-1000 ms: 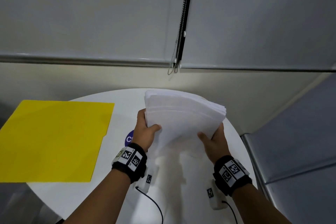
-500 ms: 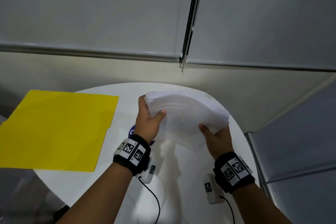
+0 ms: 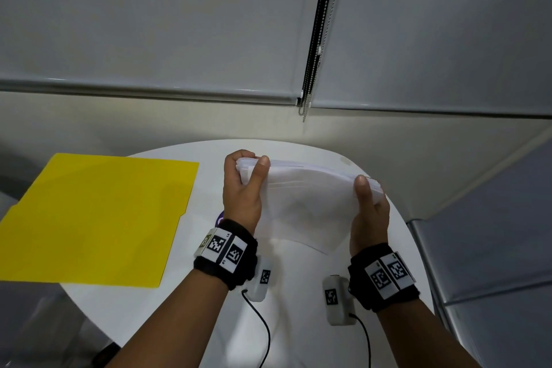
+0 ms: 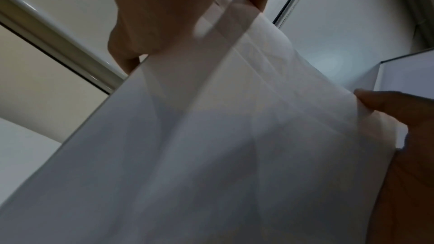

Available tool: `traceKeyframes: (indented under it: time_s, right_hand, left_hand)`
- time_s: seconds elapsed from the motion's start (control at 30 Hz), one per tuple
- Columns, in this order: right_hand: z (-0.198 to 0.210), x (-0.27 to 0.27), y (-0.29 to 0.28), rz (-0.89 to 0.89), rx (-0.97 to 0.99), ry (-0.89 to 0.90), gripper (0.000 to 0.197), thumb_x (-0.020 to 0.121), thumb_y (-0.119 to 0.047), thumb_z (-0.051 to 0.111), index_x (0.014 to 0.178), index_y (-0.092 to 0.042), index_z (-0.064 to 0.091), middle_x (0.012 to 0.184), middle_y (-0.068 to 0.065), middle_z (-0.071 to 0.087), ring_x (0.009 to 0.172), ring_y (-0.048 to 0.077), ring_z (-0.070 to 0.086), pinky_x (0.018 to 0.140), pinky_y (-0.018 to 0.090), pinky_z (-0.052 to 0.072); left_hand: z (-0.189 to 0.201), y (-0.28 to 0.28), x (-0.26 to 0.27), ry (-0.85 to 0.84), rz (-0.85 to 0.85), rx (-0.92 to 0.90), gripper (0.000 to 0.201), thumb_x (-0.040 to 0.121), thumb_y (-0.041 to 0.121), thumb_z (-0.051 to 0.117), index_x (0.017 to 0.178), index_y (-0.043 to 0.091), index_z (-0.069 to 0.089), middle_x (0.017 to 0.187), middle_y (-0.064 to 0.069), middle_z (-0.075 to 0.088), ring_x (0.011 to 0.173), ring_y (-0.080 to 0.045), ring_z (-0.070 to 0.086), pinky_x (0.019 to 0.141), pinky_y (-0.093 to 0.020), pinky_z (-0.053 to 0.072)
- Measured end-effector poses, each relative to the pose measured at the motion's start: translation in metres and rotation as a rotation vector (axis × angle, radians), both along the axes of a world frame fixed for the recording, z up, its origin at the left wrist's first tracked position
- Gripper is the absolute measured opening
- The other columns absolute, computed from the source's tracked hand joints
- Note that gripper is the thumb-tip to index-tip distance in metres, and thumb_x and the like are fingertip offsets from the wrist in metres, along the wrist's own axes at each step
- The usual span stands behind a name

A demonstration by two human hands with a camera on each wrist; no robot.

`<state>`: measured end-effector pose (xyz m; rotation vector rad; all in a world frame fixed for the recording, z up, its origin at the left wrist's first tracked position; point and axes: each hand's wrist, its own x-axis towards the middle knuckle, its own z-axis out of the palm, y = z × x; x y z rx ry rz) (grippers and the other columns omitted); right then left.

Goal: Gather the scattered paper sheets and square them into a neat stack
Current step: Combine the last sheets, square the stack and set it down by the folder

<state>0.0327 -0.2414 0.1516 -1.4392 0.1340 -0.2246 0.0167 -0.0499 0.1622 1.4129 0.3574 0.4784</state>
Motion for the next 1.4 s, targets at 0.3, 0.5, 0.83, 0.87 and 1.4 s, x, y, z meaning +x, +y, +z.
traceKeyframes:
  time_s: [0.3,0.5,0.83,0.87,1.4]
  right_hand:
    - [-0.031,-0.003,-0.018,0.155,-0.263,0.11,0.083,0.068,-0.024,0.075,0.137,-0.037,0.03,0.129,-0.011,0.054,0.117,0.011,0.054,0.101,0.04,0.046]
    - [-0.053,0.005,-0.012,0.137,-0.363,0.191,0.064,0.084,-0.01,0.069,0.138,-0.021,0.038,0.121,-0.006,0.054,0.115,0.019,0.052,0.096,0.036,0.044]
    - [-0.073,0.008,-0.016,0.166,-0.297,0.29,0.063,0.067,-0.025,0.076,0.125,-0.026,0.051,0.118,-0.002,0.063,0.109,0.019,0.06,0.095,0.049,0.051]
    - [-0.074,0.009,-0.015,0.169,-0.292,0.293,0.063,0.066,-0.024,0.076,0.124,-0.026,0.052,0.117,-0.002,0.064,0.108,0.019,0.061,0.094,0.049,0.051]
    - [-0.095,0.014,-0.018,0.202,-0.229,0.37,0.047,0.071,-0.002,0.074,0.112,-0.02,0.059,0.105,0.0,0.068,0.098,0.02,0.064,0.081,0.035,0.051]
  left_hand:
    - [-0.038,0.023,0.006,0.143,-0.246,-0.026,0.069,0.061,0.012,0.074,0.121,0.031,0.046,0.121,-0.006,0.059,0.112,-0.028,0.059,0.089,-0.044,0.055]
    - [-0.051,0.016,0.018,0.301,-0.231,0.008,0.065,0.054,-0.003,0.056,0.114,0.022,0.061,0.104,-0.002,0.069,0.103,-0.025,0.064,0.072,-0.027,0.051]
    - [-0.081,0.017,0.014,0.372,-0.239,0.141,0.055,0.07,-0.018,0.054,0.117,0.009,0.061,0.102,-0.006,0.068,0.095,-0.02,0.065,0.06,-0.007,0.047]
    - [-0.083,0.017,0.014,0.381,-0.242,0.151,0.055,0.07,-0.018,0.054,0.118,0.01,0.061,0.102,-0.006,0.068,0.095,-0.018,0.065,0.059,-0.006,0.046]
    - [-0.094,0.016,0.013,0.495,-0.197,0.171,0.043,0.074,-0.013,0.053,0.103,0.018,0.056,0.079,0.001,0.059,0.069,-0.018,0.056,0.056,-0.027,0.045]
